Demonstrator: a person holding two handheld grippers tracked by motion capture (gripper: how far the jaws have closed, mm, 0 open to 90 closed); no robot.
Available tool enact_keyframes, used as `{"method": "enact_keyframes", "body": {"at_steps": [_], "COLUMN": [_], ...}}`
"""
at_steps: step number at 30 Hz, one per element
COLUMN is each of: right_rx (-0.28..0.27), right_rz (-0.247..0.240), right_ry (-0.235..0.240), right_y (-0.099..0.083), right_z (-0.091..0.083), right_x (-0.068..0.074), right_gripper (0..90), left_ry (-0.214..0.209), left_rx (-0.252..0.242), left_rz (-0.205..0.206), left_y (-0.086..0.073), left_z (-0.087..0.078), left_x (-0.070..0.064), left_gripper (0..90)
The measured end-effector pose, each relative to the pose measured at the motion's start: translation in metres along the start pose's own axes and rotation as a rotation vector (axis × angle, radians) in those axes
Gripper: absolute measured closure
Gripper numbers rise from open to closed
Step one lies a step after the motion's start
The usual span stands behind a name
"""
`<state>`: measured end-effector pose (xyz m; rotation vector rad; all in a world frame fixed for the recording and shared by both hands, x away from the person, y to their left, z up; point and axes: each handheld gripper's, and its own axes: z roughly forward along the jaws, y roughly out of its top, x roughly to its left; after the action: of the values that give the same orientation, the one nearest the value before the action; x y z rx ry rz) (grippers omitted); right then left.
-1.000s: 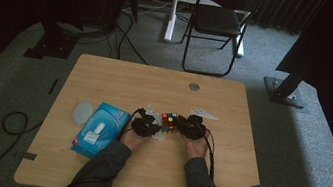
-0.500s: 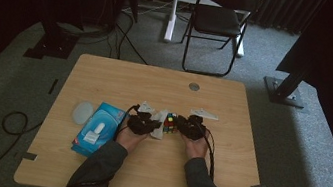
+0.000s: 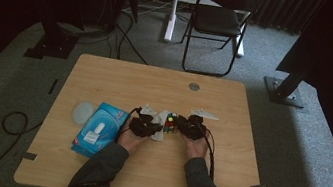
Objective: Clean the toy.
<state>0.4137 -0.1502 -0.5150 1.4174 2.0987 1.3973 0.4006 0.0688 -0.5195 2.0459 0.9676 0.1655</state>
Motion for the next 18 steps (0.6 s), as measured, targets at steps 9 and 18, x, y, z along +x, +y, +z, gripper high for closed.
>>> {"method": "enact_keyframes", "body": {"at_steps": [9, 18], "right_rx": [-0.001, -0.002], "right_rz": [0.004, 0.003], "right_ry": [-0.002, 0.001], "right_y": [0.000, 0.000], "right_z": [0.000, 0.000], "right_x": [-0.001, -0.001], "right_gripper": [71.0, 70.9], "left_ry": [0.033, 0.115], "left_rx": [0.091, 0.065], "left_rz": [0.025, 0.045], "left_y": [-0.006, -0.005], "left_z": [0.021, 0.012], "left_x": [0.003, -0.003], "left_gripper": [87.0, 70.7]}}
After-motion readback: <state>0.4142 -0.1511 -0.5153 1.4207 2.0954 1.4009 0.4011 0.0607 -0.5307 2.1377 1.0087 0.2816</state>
